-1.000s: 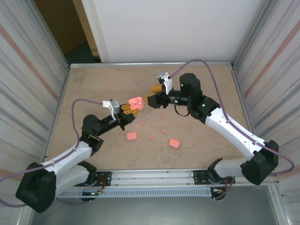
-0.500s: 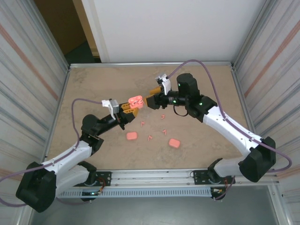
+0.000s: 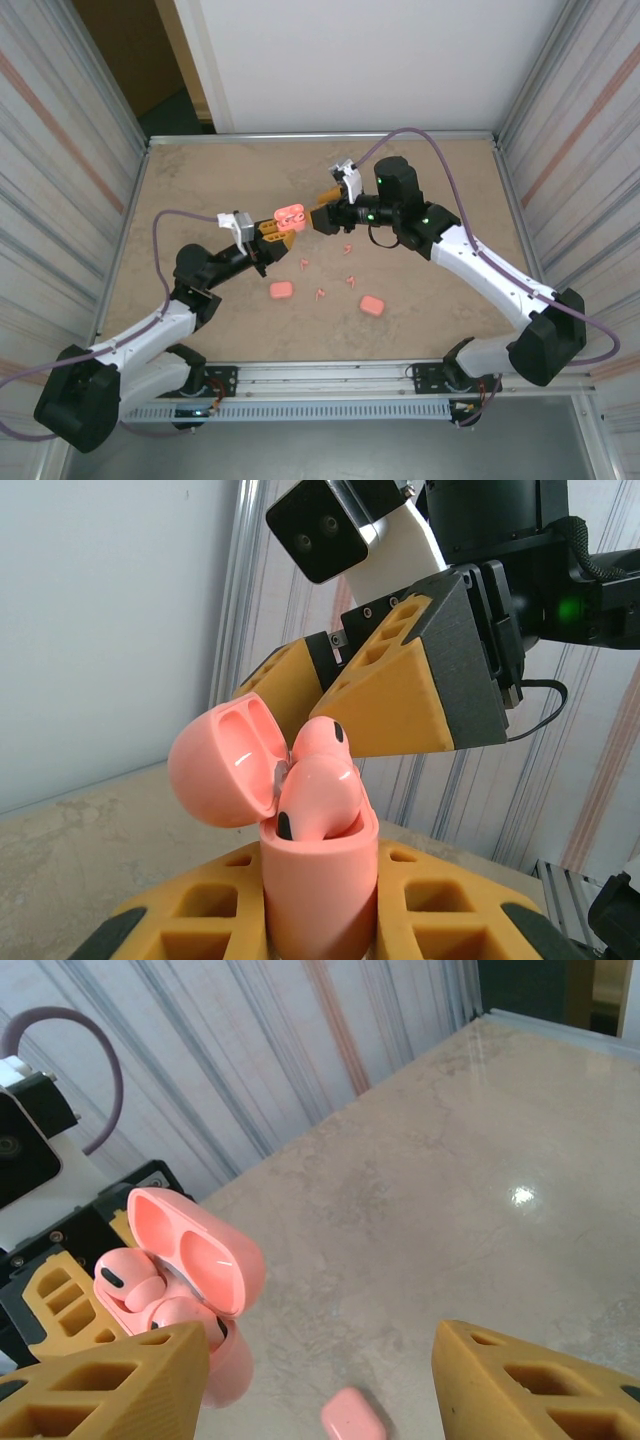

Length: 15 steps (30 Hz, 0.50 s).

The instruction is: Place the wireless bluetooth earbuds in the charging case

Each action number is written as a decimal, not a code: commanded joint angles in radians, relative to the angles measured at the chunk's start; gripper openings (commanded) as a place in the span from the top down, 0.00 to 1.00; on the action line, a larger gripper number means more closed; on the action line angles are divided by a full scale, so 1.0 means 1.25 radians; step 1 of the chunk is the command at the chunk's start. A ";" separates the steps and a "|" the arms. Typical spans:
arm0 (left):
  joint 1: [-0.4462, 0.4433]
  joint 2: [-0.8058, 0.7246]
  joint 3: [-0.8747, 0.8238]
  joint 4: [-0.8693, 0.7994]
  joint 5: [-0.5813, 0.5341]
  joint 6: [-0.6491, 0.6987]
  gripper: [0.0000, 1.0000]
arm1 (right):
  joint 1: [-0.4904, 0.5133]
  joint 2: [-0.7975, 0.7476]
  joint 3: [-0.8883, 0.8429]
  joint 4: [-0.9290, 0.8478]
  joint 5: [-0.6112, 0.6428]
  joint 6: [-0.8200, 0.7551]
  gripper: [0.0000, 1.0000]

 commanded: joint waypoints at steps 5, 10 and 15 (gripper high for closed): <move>-0.007 -0.005 0.017 0.036 0.006 -0.005 1.00 | 0.012 -0.001 0.019 -0.009 -0.018 0.006 0.40; -0.007 -0.008 0.014 0.036 0.006 -0.004 1.00 | 0.010 -0.018 0.010 -0.010 0.004 0.009 0.40; -0.007 -0.011 0.011 0.036 0.005 -0.004 1.00 | -0.012 -0.043 -0.004 0.007 -0.005 0.033 0.39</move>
